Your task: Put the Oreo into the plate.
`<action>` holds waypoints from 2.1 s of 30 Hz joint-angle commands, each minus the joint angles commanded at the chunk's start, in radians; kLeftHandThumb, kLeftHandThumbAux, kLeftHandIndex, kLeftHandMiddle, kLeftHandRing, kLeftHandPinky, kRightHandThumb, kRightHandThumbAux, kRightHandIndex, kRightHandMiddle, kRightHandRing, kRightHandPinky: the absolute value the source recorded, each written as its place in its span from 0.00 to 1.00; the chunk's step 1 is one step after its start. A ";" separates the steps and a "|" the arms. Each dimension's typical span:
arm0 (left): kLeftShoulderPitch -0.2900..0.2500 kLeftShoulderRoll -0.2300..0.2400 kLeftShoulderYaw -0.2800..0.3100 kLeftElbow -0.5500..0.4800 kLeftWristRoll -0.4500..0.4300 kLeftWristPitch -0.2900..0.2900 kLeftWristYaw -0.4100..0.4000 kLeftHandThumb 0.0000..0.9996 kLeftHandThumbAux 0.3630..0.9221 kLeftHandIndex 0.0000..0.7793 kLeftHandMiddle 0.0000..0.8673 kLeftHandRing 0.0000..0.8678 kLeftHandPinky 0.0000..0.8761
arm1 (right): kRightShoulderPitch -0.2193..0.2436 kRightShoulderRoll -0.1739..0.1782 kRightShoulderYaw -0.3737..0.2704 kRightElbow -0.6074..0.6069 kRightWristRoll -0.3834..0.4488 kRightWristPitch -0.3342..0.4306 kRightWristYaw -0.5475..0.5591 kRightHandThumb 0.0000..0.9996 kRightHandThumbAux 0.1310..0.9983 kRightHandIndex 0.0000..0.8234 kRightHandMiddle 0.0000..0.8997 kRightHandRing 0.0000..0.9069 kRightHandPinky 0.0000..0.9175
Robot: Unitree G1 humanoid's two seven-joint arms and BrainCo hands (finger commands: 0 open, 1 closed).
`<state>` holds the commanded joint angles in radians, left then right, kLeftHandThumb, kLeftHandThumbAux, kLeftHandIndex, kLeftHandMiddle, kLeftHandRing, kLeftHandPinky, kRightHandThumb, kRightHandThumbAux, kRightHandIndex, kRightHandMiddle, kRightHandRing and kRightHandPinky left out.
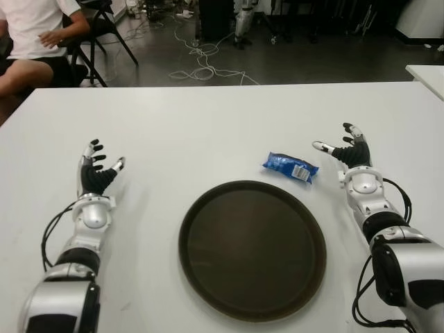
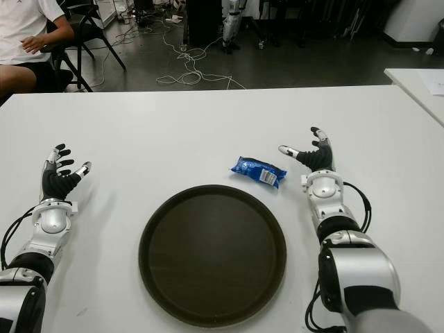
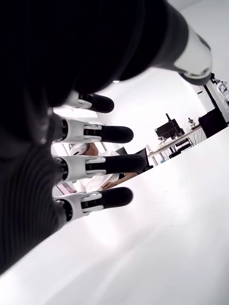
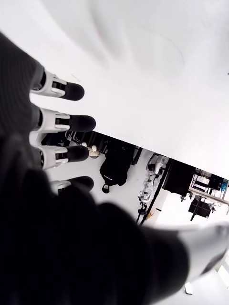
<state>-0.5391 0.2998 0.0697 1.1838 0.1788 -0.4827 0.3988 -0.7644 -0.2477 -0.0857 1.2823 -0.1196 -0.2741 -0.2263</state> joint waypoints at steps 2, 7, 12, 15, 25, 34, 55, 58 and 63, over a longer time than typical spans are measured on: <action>0.000 0.000 0.000 0.000 0.000 0.000 -0.001 0.26 0.64 0.13 0.21 0.24 0.27 | 0.000 0.000 0.000 0.000 0.000 0.002 0.000 0.00 0.76 0.16 0.11 0.11 0.09; 0.000 -0.001 -0.001 0.001 0.000 -0.002 0.003 0.26 0.64 0.13 0.21 0.24 0.28 | -0.001 0.000 -0.003 0.000 0.004 0.006 0.005 0.00 0.75 0.17 0.11 0.11 0.09; 0.001 -0.002 -0.002 0.001 0.001 -0.003 0.004 0.24 0.61 0.12 0.21 0.24 0.29 | 0.000 -0.002 -0.002 0.000 0.002 0.004 0.004 0.00 0.74 0.19 0.12 0.12 0.09; 0.000 -0.004 0.001 0.003 -0.002 -0.001 0.001 0.25 0.61 0.12 0.21 0.24 0.28 | 0.003 -0.003 0.001 -0.001 0.000 -0.001 0.004 0.00 0.74 0.18 0.12 0.11 0.08; 0.002 -0.002 -0.003 0.004 0.000 -0.005 -0.006 0.24 0.62 0.12 0.19 0.22 0.24 | 0.006 -0.005 0.005 -0.004 -0.004 -0.009 0.006 0.00 0.74 0.18 0.13 0.12 0.09; 0.005 -0.004 0.002 0.001 -0.007 -0.009 -0.010 0.26 0.61 0.13 0.20 0.22 0.26 | 0.005 -0.005 0.007 -0.005 -0.007 -0.005 -0.010 0.00 0.71 0.21 0.12 0.13 0.10; 0.009 -0.003 -0.001 -0.007 -0.002 -0.011 -0.009 0.23 0.62 0.12 0.20 0.23 0.28 | 0.011 0.003 0.015 -0.010 -0.025 -0.031 -0.050 0.00 0.74 0.17 0.13 0.15 0.15; 0.008 -0.003 -0.003 -0.006 0.000 -0.011 -0.008 0.25 0.63 0.13 0.21 0.24 0.27 | 0.011 0.002 0.014 -0.009 -0.025 -0.030 -0.047 0.00 0.73 0.17 0.13 0.15 0.14; 0.007 -0.002 -0.006 -0.003 0.004 -0.009 -0.006 0.23 0.65 0.12 0.20 0.24 0.26 | 0.011 0.000 0.014 -0.006 -0.026 -0.028 -0.052 0.00 0.71 0.17 0.13 0.14 0.13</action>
<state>-0.5321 0.2981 0.0642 1.1804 0.1827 -0.4915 0.3930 -0.7532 -0.2475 -0.0720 1.2758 -0.1455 -0.3025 -0.2779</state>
